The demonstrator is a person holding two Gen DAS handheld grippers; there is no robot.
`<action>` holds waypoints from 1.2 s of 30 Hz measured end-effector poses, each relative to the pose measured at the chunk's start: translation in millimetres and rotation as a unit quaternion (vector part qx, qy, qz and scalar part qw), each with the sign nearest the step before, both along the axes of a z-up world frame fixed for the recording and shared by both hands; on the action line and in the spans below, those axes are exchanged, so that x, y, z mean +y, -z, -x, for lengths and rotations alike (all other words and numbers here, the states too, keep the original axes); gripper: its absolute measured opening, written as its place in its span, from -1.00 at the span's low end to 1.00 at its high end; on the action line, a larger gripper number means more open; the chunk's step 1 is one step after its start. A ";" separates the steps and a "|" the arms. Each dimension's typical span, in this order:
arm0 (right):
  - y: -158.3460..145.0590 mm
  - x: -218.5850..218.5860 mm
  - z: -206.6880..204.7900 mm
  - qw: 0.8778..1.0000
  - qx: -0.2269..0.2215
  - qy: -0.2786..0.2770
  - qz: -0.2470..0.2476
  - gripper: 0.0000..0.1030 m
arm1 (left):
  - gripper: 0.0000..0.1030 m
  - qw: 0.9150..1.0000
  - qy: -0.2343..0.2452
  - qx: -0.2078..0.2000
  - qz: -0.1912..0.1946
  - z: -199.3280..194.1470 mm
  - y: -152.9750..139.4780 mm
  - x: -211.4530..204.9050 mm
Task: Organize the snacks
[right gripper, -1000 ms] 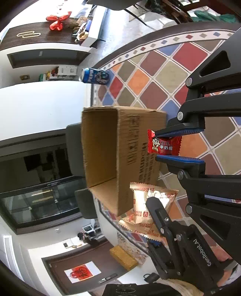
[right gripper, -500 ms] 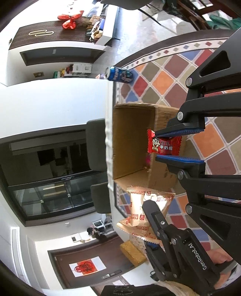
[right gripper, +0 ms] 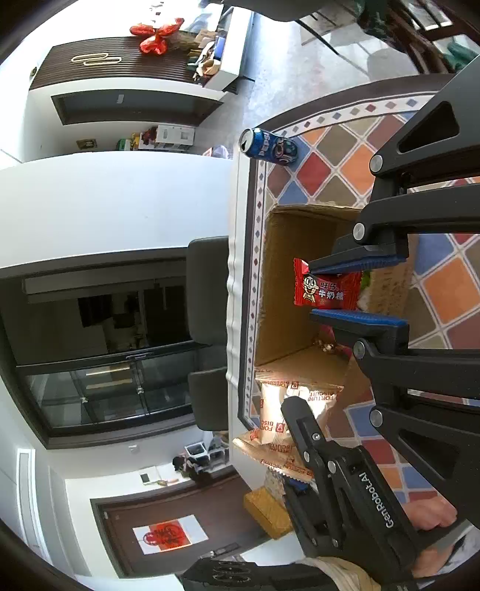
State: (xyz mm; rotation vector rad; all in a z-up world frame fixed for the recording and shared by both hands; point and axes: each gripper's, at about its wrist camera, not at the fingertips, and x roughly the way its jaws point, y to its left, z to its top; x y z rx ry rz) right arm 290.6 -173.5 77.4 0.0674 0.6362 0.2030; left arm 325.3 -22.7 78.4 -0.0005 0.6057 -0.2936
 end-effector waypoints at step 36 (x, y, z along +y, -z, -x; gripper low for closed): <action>5.0 -10.7 -7.7 0.999 0.013 0.034 0.025 0.09 | 0.51 0.995 -0.062 -0.027 -0.069 25.6 1.2 1.6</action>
